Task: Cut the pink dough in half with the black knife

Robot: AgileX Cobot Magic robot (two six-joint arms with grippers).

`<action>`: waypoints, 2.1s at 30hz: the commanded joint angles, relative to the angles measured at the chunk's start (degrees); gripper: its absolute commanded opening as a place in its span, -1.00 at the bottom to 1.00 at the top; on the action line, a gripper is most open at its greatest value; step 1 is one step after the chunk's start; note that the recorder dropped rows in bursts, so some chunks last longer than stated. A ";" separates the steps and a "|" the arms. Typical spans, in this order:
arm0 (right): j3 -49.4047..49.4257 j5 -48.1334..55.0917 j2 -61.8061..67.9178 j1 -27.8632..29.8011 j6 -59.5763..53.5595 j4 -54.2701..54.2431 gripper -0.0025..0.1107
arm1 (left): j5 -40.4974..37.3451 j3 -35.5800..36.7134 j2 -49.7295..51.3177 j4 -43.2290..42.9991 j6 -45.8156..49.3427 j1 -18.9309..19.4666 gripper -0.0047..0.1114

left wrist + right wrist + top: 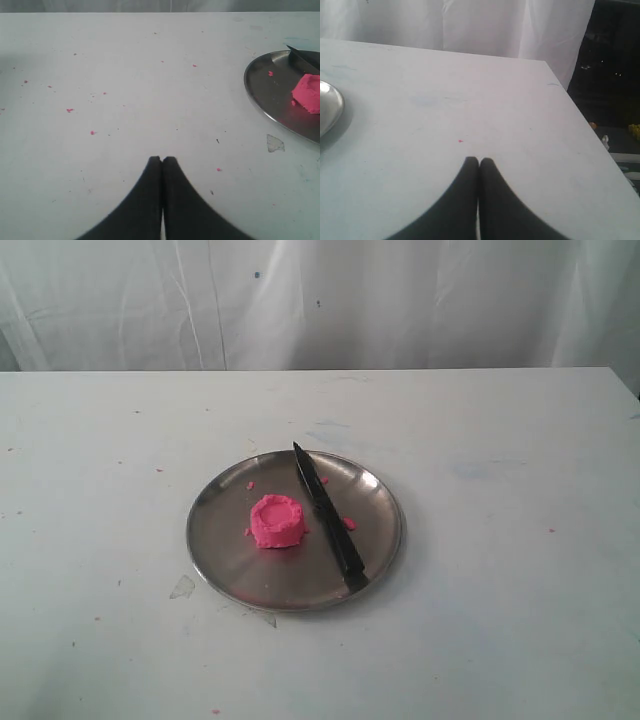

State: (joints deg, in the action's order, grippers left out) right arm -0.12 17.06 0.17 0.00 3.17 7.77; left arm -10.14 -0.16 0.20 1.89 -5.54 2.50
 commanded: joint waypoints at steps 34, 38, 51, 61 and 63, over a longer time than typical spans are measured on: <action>-34.15 -27.75 0.71 -0.30 10.32 15.63 -0.96 | 0.27 0.16 -0.20 0.10 -0.06 0.20 -0.92; -32.43 -9.01 5.85 -0.30 8.44 15.63 -0.96 | 0.27 0.16 -0.20 0.10 -0.06 0.20 -0.92; -33.06 12.39 32.96 -2.52 5.83 2.36 -0.96 | 0.27 0.16 -0.20 0.10 -0.06 0.20 -0.92; -46.43 29.65 64.71 -13.91 -27.94 -31.26 -0.96 | 0.27 0.16 -0.20 0.10 -0.06 0.20 -0.92; -48.73 30.00 68.56 -16.47 -28.74 -32.57 -0.96 | 0.27 0.16 -0.20 0.10 -0.06 0.20 -0.92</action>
State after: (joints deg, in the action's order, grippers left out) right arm -46.10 45.84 63.88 -13.35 -21.31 -20.78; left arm -10.14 -0.16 0.20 1.89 -5.54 2.50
